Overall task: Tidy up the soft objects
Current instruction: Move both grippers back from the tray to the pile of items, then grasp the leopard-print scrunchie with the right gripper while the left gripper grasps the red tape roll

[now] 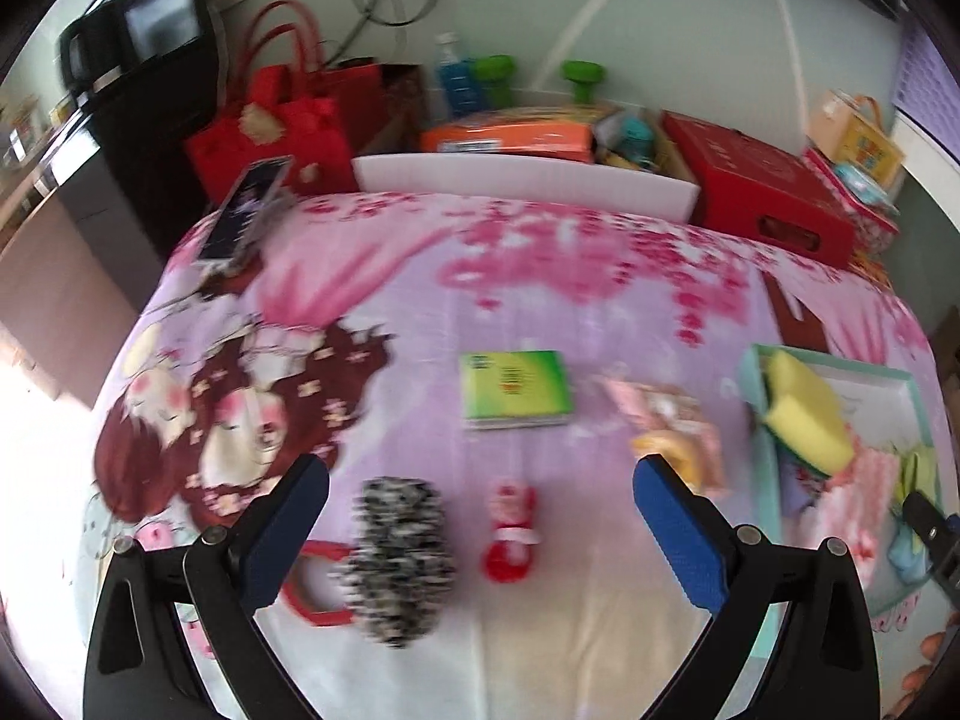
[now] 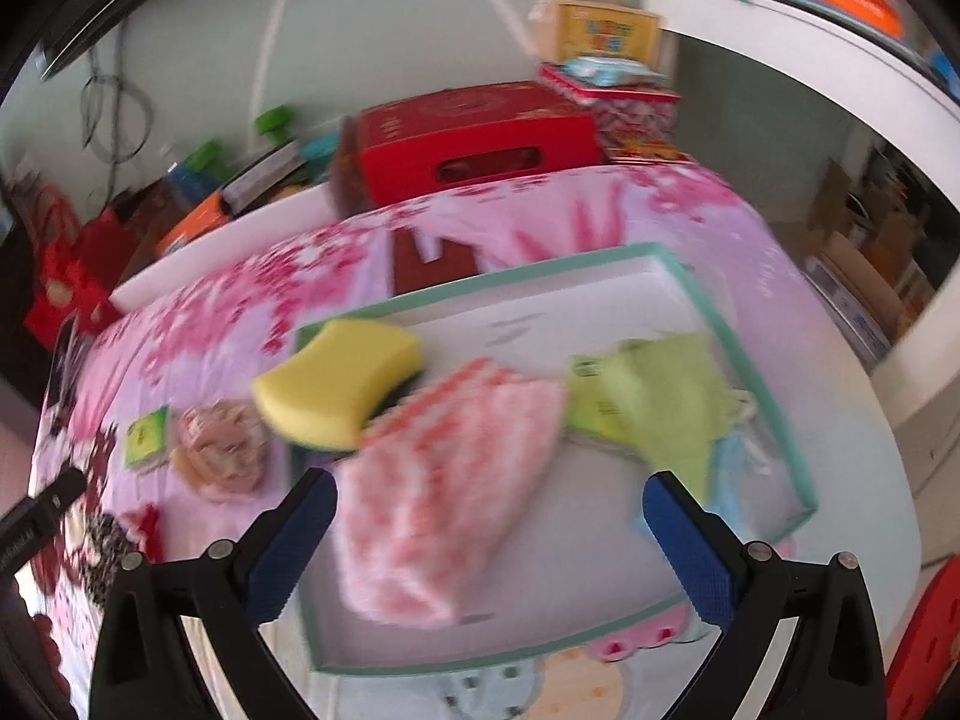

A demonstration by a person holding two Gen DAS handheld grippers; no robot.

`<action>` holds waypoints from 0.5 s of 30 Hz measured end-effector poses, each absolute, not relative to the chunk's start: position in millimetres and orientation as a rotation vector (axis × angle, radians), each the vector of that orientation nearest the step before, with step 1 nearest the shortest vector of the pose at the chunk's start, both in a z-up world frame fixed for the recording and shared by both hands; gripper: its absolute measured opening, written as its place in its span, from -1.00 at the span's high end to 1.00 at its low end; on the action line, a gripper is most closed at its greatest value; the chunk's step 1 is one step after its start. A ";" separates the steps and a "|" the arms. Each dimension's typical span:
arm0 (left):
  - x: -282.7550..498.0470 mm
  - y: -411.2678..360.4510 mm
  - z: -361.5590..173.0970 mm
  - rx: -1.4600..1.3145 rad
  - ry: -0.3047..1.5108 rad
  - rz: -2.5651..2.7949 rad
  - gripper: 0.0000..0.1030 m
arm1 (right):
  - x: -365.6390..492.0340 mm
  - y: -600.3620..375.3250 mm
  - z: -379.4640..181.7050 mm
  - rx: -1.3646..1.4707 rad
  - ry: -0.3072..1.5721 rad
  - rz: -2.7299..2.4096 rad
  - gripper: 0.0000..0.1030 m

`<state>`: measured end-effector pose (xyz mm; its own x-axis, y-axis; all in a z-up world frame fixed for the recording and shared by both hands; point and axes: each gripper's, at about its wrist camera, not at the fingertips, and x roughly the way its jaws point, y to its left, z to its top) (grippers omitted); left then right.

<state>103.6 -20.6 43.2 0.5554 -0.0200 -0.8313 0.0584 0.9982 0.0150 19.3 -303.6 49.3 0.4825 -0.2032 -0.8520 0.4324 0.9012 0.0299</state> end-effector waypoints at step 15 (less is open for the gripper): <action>95.8 89.1 40.1 -0.098 1.006 0.144 -0.97 | 56.5 -168.4 39.0 0.143 1.029 -0.062 -1.00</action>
